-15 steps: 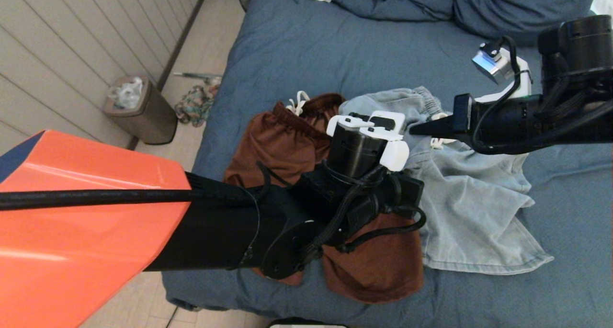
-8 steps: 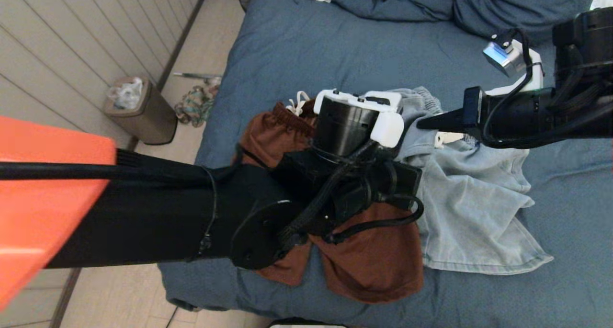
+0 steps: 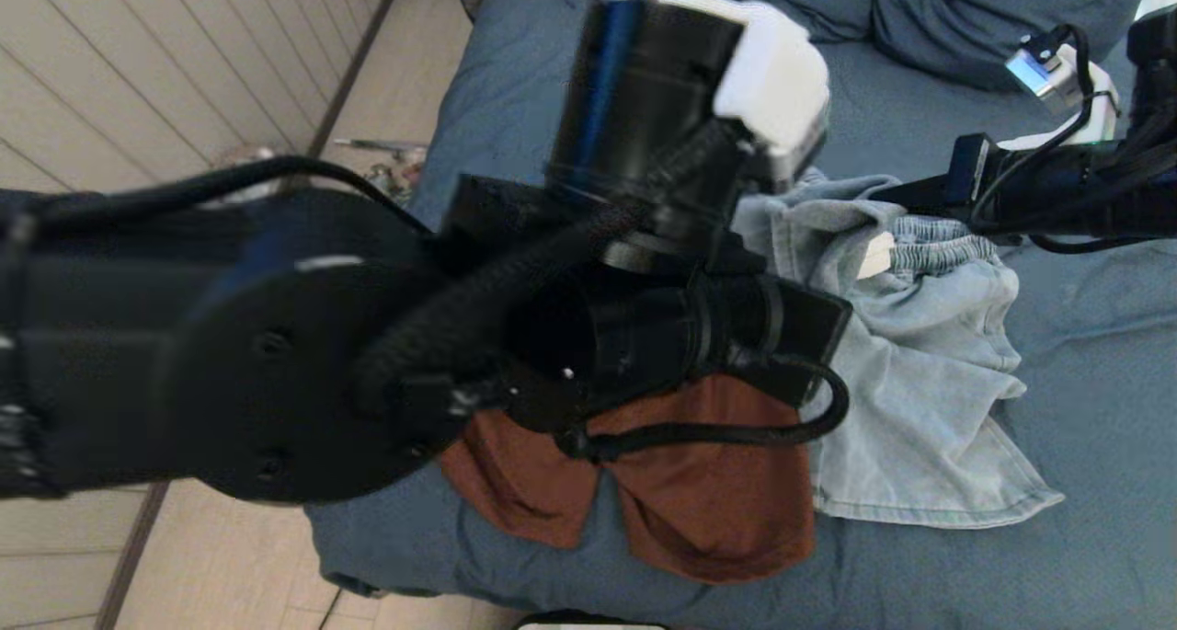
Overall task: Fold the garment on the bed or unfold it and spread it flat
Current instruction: Unford the blue shorts
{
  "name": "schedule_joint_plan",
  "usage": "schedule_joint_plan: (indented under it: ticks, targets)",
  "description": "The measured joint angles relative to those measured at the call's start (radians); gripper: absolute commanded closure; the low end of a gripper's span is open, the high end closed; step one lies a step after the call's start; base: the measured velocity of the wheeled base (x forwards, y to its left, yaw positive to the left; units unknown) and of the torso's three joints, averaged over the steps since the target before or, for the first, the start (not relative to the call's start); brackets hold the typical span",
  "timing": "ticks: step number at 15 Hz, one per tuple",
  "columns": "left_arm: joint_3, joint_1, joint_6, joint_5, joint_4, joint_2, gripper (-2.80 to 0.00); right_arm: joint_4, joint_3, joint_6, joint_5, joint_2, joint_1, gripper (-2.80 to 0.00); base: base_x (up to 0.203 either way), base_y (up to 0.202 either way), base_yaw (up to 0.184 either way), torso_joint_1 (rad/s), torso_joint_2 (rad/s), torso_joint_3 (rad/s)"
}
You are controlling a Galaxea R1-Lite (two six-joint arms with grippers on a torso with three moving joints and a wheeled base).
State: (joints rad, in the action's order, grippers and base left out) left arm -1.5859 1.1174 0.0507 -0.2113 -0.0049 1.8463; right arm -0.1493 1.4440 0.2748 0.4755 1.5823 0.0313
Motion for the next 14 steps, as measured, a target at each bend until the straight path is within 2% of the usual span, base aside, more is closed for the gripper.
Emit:
schedule_joint_plan:
  ticks: [2,8,11,14]
  targets:
    - [0.005,0.008,-0.022,-0.009,0.036,-0.021,0.00,-0.002,0.001,-0.006,0.002,0.001,-0.007,0.00,0.000,0.000,0.000,0.000,0.00,0.000]
    - [0.018,0.008,-0.001,-0.002,0.025,-0.032,0.00,-0.014,-0.016,0.006,0.009,-0.003,0.016,0.00,0.000,0.000,0.000,0.000,0.00,0.000]
    - [0.019,-0.010,0.057,-0.001,0.016,0.001,0.00,-0.017,-0.008,0.074,0.009,-0.007,0.115,0.00,0.000,0.000,0.000,0.000,0.00,0.000]
    - [0.027,-0.054,0.087,0.001,-0.067,0.064,0.00,-0.073,0.051,0.123,0.009,-0.007,0.202,0.00,0.000,0.000,0.000,0.000,0.00,0.000]
